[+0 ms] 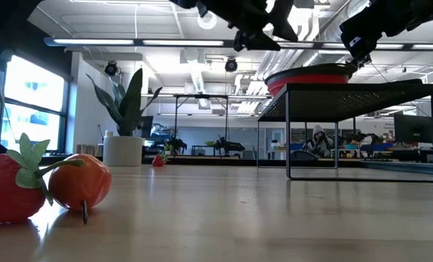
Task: Pick & Place Fruit
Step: Adjust the plant
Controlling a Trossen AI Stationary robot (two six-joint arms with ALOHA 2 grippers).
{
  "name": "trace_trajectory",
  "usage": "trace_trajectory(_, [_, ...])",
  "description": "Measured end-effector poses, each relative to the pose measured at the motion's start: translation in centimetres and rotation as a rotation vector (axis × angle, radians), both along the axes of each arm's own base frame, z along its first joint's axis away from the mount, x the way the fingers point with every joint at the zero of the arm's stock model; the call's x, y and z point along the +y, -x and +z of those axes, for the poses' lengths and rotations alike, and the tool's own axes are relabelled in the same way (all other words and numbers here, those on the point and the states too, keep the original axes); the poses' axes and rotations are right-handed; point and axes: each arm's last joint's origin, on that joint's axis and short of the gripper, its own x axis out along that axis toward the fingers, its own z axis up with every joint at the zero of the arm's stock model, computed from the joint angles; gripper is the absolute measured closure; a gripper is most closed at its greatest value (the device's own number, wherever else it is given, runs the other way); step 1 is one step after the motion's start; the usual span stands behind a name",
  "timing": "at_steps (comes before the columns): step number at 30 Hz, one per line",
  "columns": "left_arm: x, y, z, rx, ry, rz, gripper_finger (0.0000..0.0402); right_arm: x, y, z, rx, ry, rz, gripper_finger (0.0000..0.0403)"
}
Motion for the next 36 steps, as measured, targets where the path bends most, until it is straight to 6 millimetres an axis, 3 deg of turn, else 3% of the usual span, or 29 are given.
trace_trajectory(10, [-1.3,1.0,0.1,0.123,0.002,0.034,0.0138,0.0,0.0,0.0,0.003,-0.024,-0.006,0.0398])
trace_trajectory(19, [-5.6,4.0,2.2,0.284,-0.065,0.085,0.0138,0.0,0.0,0.0,0.004,-0.024,-0.007,0.0398])
trace_trajectory(22, [-6.8,5.0,2.1,0.364,-0.048,0.088,0.0138,0.0,0.0,0.0,0.003,-0.023,-0.007,0.0398])
trace_trajectory(29, [-9.0,7.2,0.7,0.515,-0.021,0.287,0.0138,0.0,0.0,0.0,0.004,-0.016,-0.006,0.0398])
trace_trajectory(36, [-11.0,9.9,-3.6,0.548,-0.04,0.503,0.0138,0.0,0.0,0.0,0.005,-0.018,-0.007,0.0398])
